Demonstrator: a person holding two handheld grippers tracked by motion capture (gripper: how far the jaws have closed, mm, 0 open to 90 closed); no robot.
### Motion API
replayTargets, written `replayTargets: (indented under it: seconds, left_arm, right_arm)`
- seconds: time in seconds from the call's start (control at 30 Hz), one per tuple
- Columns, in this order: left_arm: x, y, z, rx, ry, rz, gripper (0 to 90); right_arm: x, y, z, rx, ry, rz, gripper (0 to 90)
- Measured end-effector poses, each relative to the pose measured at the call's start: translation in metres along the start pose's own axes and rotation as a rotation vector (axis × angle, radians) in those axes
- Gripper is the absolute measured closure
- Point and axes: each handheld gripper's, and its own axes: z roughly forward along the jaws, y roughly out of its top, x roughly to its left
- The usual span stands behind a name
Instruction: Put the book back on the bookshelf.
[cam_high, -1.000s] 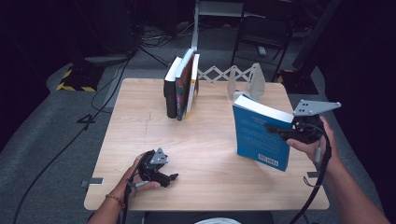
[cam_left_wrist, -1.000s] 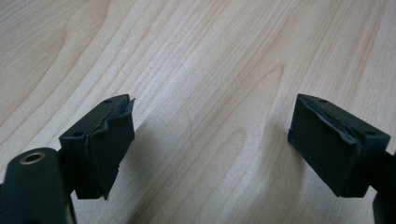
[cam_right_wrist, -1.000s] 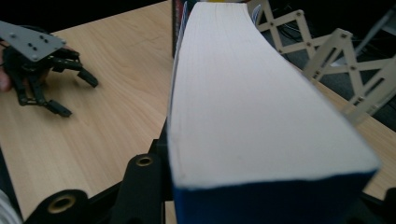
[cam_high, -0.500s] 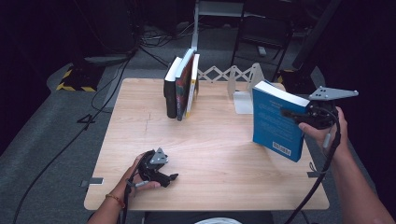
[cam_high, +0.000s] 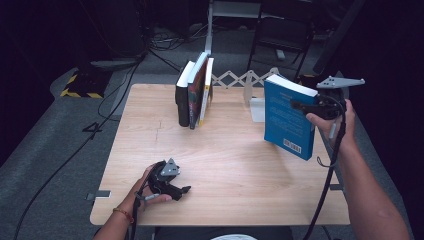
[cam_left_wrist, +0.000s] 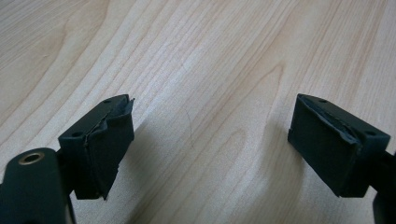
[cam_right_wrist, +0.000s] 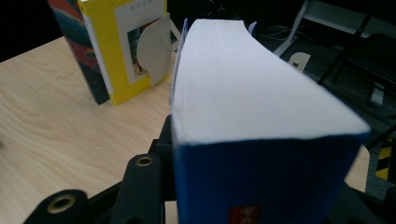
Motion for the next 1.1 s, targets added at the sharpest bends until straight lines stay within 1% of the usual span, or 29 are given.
replayTargets:
  seconds: [0.1, 0.27, 0.3, 0.33, 0.4, 0.57, 0.83, 0.97, 1.1]
  left_arm:
    - [0.000, 0.000, 0.000, 0.001, -0.001, 0.000, 14.2]
    - [0.000, 0.000, 0.000, 0.001, -0.001, 0.000, 14.2]
    - [0.000, 0.000, 0.000, 0.001, -0.001, 0.000, 14.2]
    - [0.000, 0.000, 0.000, 0.001, -0.001, 0.000, 14.1]
    - [0.000, 0.000, 0.000, 0.002, -0.003, -0.001, 13.9]
    - [0.000, 0.000, 0.000, 0.002, -0.003, -0.002, 13.9]
    - [0.000, 0.000, 0.000, 0.001, -0.003, -0.002, 13.9]
    - [0.000, 0.000, 0.000, 0.001, -0.003, -0.001, 13.9]
    - [0.000, 0.000, 0.000, 0.001, -0.003, -0.002, 13.9]
  right_arm:
    - [0.000, 0.010, 0.008, -0.003, -0.022, -0.005, 61.2]
    - [-0.003, 0.025, 0.018, -0.014, -0.054, 0.006, 61.2]
    - [-0.004, 0.031, 0.022, -0.016, -0.064, 0.009, 61.2]
    - [-0.004, 0.031, 0.022, -0.016, -0.064, 0.009, 61.2]
    - [-0.005, 0.038, 0.027, -0.023, -0.077, 0.015, 61.2]
    - [-0.010, 0.050, 0.037, -0.022, -0.079, 0.026, 61.2]
    - [-0.010, 0.062, 0.055, -0.019, -0.093, 0.020, 61.2]
    - [-0.011, 0.066, 0.065, -0.015, -0.096, 0.027, 61.2]
    - [-0.015, 0.069, 0.075, -0.012, -0.110, 0.046, 61.2]
